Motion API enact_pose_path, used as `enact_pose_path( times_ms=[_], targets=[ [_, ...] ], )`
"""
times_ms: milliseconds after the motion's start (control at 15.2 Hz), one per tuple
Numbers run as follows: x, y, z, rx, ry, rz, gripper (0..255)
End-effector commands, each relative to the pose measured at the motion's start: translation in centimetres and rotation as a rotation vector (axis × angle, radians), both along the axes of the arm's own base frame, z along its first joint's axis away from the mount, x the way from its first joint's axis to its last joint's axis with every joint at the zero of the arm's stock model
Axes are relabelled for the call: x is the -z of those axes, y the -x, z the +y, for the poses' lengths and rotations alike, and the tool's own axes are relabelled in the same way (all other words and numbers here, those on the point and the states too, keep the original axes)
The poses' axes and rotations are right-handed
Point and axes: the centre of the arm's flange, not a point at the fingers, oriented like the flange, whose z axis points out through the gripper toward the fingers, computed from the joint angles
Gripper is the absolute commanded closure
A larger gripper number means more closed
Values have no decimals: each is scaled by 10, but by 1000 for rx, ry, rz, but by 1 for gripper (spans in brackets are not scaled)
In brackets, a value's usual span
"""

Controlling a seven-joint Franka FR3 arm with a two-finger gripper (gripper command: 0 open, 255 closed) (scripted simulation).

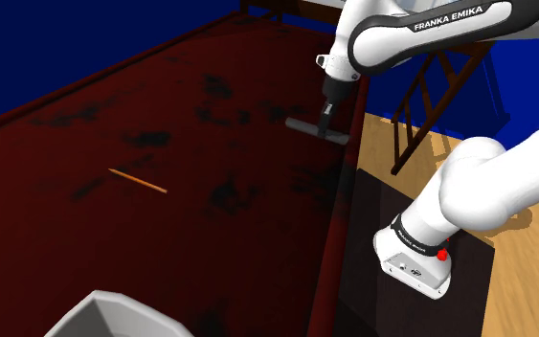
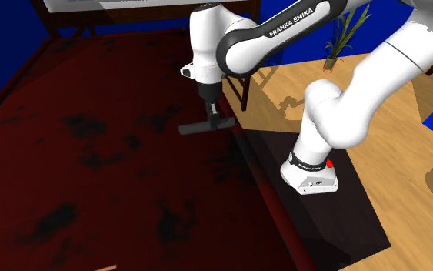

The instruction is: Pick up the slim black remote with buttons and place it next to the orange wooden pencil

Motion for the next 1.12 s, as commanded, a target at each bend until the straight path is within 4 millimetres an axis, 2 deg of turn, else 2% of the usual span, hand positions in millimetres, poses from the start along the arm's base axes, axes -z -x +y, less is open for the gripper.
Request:
enact_pose_path(
  times_ms=[0,1056],
  targets=[
    [0,-18,19,0,0,0,255],
    [-1,-164,172,0,0,0,255]
  ],
)
